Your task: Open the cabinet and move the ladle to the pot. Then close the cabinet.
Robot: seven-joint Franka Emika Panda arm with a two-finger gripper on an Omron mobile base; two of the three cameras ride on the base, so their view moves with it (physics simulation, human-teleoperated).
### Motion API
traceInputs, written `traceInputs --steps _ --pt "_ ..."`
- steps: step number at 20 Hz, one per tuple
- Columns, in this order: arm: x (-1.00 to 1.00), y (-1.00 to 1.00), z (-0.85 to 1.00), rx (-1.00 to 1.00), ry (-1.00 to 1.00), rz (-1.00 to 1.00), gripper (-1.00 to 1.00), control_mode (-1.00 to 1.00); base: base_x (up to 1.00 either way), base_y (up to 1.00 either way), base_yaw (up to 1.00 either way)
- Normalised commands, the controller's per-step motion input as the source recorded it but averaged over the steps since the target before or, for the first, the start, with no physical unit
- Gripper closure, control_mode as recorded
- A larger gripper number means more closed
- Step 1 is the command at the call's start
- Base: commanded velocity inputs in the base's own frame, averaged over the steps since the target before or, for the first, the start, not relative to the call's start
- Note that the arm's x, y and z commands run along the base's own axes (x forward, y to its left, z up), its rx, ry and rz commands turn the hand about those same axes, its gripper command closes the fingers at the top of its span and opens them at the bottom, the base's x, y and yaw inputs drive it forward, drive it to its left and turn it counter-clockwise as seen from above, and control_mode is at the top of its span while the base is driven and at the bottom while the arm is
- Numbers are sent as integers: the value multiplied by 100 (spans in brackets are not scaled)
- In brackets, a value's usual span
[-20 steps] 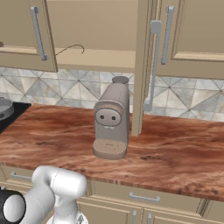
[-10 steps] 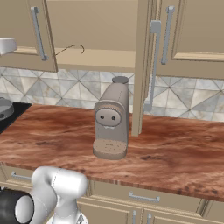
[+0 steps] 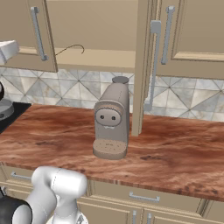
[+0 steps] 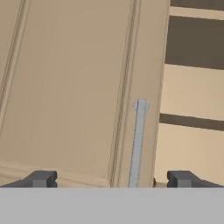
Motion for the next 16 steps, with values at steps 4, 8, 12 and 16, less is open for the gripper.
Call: traceInputs --steps 4,8,12,16 --pt "10 -5 -16 16 -7 0 -100 -100 0 0 0" --pt "37 0 -17 18 0 0 -100 -100 0 0 0" --pt "52 0 -4 13 0 0 -100 -100 0 0 0" --pt "54 0 0 4 0 0 -100 -100 0 0 0"
